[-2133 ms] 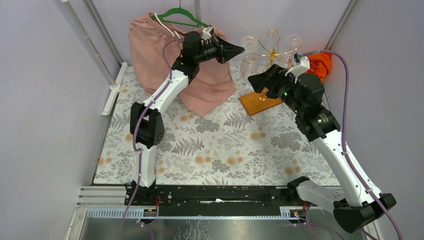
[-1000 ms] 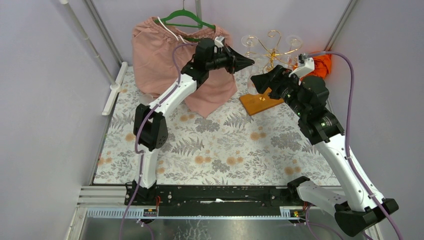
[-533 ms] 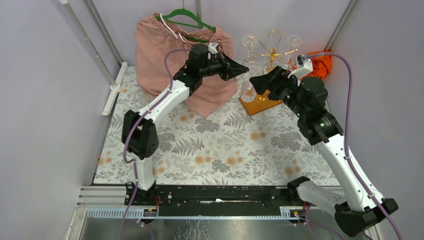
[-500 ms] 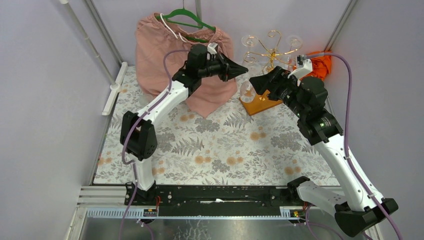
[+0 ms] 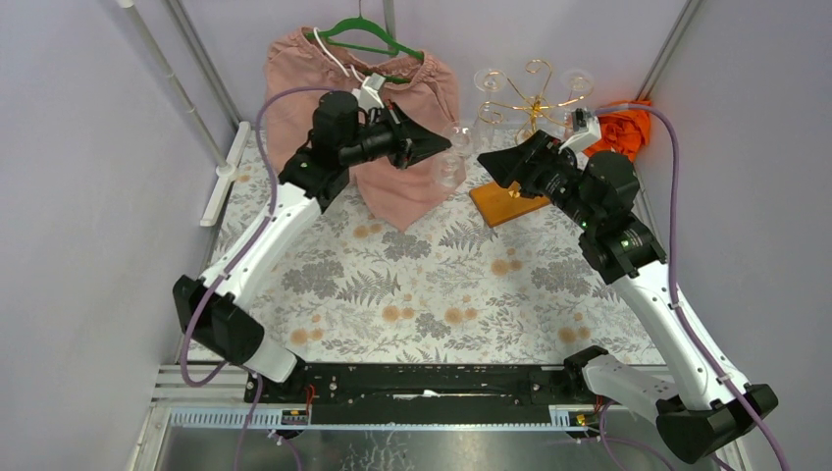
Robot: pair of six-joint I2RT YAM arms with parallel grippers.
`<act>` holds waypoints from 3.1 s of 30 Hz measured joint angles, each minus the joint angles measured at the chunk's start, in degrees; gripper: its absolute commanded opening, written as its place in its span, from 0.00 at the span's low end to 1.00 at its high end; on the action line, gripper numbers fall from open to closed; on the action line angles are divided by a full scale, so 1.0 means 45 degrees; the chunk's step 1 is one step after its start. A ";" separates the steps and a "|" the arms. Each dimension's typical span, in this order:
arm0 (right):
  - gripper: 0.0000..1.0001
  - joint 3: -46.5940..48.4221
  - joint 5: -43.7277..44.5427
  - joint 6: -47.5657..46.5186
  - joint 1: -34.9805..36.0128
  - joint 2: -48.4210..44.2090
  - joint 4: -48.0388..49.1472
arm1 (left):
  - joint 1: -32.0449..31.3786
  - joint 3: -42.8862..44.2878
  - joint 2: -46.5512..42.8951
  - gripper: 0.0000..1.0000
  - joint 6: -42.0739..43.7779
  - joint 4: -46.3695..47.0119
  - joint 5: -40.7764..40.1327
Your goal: Take the wine glass off the wine glass rack
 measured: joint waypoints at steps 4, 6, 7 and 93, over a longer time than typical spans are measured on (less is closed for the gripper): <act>0.79 -0.0097 -0.0389 0.0291 0.0000 0.0015 0.0248 | 0.0005 0.0894 -0.0408 0.00 0.2118 -0.2059 -0.1010; 0.79 -0.0097 -0.0481 0.0340 0.0000 0.0015 0.0389 | 0.0005 0.1219 -0.0432 0.00 0.2977 -0.2671 -0.1394; 0.79 -0.0097 -0.0539 0.0364 0.0000 0.0015 0.0423 | 0.0005 0.1248 -0.0476 0.00 0.3288 -0.2851 -0.1511; 0.18 -0.4653 -0.2302 1.3172 0.0860 0.3891 2.0793 | 0.2769 -0.6416 -0.4517 0.00 -0.9986 1.2381 0.1715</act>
